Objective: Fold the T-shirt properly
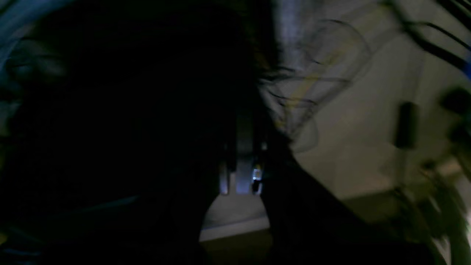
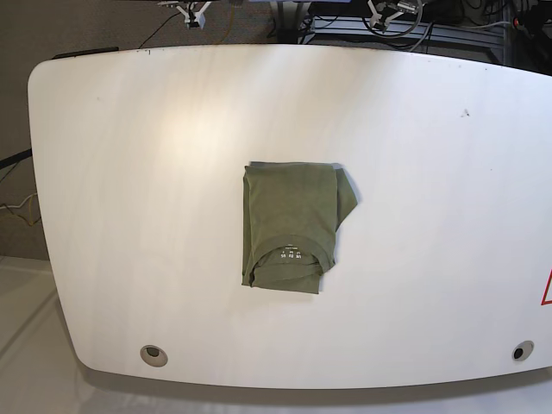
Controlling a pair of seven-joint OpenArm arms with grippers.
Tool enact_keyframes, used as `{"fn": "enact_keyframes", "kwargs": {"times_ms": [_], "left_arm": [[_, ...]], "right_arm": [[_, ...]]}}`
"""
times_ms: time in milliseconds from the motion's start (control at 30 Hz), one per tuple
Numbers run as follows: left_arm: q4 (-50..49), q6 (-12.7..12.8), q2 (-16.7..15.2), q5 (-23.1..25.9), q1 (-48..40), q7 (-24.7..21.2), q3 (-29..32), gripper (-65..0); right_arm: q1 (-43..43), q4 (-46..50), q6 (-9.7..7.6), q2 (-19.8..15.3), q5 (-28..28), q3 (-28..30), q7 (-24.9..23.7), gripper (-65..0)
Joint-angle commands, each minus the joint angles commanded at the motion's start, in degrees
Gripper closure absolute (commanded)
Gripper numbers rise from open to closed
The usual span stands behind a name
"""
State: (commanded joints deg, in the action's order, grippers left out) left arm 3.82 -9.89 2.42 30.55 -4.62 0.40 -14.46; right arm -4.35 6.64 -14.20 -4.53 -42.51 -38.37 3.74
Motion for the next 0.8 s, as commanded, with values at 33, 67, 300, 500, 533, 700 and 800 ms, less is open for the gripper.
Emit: {"fn": "enact_keyframes", "kwargs": {"times_ms": [33, 67, 300, 500, 533, 700, 800], "left_arm": [[0.4, 1.1, -0.3, 0.1, -0.4, -0.4, 0.0, -0.9], [0.5, 1.7, -0.4, 0.1, -0.6, -0.5, 0.0, -0.9], [0.4, 7.9, -1.1, 0.1, -0.7, -2.2, 0.0, -0.9], [0.4, 9.8, -1.6, 0.1, -0.8, -2.4, 0.0, -0.9], [0.4, 9.8, -1.6, 0.1, -0.8, -2.4, 0.0, -0.9], [0.4, 9.8, -1.7, -0.1, -0.8, -2.4, 0.0, -0.9], [0.6, 9.8, -1.7, -0.2, -0.8, -2.4, 0.0, -0.9]], "right_arm": [[0.0, 0.3, 0.97, 0.6, -1.1, -0.1, 0.1, 0.0], [0.0, 0.4, 1.32, 1.1, -1.7, -0.1, 0.1, 0.0], [0.5, 0.3, 2.29, 4.0, -4.4, -0.1, 0.2, 0.0], [0.6, 0.3, 3.78, 5.5, -4.5, -0.1, 0.0, 0.0], [0.7, 0.4, 4.04, 5.8, -4.5, -0.1, -0.1, 0.0], [0.7, 0.4, 4.22, 6.2, -4.5, -0.1, -0.2, 0.0], [0.7, 0.5, 4.22, 5.9, -4.4, -0.1, -0.4, 0.0]]}}
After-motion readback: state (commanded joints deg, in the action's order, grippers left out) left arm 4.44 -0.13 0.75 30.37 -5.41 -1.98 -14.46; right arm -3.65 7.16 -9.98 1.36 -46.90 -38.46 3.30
